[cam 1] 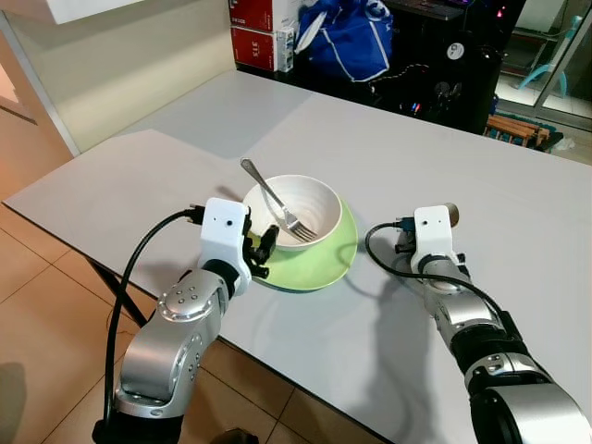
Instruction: Setting the table
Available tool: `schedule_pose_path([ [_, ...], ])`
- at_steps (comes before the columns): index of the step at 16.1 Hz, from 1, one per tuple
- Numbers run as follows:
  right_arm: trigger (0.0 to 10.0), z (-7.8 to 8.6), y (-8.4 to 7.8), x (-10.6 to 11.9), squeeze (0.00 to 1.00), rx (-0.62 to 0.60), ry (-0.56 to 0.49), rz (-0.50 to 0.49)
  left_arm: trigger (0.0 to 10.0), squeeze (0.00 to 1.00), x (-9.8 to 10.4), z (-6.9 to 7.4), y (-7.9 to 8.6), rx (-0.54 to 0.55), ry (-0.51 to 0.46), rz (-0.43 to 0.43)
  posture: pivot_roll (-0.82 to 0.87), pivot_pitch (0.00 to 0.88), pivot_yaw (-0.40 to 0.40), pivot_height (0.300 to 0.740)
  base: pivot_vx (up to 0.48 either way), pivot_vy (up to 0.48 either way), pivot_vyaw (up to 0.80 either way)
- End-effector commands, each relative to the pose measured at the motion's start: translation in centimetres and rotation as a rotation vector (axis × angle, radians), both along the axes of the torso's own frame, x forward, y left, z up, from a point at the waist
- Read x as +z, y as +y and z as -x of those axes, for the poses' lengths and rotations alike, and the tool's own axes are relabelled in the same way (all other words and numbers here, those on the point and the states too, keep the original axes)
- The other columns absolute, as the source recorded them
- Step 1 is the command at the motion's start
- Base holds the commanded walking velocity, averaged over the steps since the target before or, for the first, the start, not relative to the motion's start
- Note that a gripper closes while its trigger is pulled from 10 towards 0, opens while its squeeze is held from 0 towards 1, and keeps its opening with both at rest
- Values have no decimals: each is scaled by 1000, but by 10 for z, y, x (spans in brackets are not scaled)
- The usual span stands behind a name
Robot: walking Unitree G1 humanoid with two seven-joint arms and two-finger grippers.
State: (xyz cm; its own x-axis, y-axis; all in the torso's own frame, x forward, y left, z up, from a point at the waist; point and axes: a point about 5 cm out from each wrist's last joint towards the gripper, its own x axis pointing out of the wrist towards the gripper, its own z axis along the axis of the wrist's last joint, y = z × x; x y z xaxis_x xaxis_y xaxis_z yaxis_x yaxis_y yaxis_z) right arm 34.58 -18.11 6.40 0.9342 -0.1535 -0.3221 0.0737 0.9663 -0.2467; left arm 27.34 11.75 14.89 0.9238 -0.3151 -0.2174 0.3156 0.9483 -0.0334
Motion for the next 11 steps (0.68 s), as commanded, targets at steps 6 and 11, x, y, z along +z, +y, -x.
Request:
schedule_pose_path([
  [6,10000,5,-15,-7,1000,-141,32,-65,10000,0,5,-2,-3,-21,-8,-1,-39,0,33,740,0,0,0],
  [11,10000,5,-18,-6,1000,-162,21,-73,10000,0,5,-2,-5,-24,-11,1,-40,0,31,740,0,0,0],
])
